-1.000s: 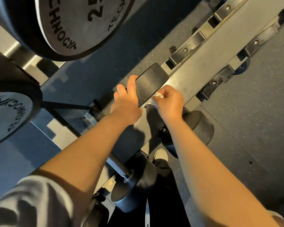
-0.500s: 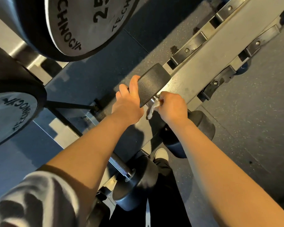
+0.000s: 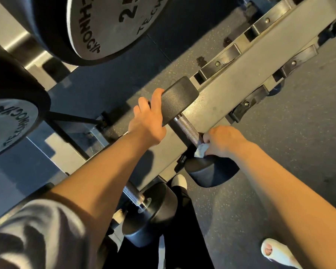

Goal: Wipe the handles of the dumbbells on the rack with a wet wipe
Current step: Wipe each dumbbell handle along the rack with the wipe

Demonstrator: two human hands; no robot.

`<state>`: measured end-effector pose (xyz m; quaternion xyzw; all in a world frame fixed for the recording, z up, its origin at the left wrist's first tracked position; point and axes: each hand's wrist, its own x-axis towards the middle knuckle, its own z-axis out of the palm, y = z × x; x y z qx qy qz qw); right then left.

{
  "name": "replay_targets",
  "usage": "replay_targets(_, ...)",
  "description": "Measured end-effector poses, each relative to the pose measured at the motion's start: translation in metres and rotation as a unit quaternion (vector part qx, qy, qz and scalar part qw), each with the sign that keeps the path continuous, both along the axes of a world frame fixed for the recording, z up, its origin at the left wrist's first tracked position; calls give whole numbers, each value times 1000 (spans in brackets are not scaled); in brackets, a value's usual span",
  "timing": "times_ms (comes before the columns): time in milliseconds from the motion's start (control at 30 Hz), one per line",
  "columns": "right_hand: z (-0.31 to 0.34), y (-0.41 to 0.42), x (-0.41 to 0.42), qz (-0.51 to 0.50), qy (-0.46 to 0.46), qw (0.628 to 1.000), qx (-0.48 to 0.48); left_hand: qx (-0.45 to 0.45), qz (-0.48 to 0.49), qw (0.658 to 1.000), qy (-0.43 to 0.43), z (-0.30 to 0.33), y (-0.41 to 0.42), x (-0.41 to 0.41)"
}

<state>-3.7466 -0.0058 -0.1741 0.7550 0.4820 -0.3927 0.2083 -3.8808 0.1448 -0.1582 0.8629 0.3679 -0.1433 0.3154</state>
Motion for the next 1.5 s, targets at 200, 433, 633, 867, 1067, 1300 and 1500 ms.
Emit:
replay_targets(200, 18, 0, -23, 76, 13, 997, -4, 7, 7, 1000, 9, 0, -2, 0)
replay_targets(433, -17, 24, -67, 200, -138, 960, -142, 18, 7, 1000, 9, -1, -2, 1)
replay_targets(633, 8, 8, -9, 155, 29, 987, -10, 26, 13, 1000, -10, -1, -4, 0)
replay_targets(867, 0, -5, 21, 15, 71, 997, -2, 1, 161, 983, -86, 2, -41, -22)
replay_targets(1067, -13, 14, 29, 14, 123, 985, -119, -89, 214, 970, -74, -3, -121, -87)
replay_targets(1300, -18, 5, 9, -33, 26, 998, -47, 0, 93, 986, 137, -20, -166, -137)
replay_targets(1500, 8, -6, -9, 35, -72, 997, 4, 104, 66, 983, 133, -29, -174, -135)
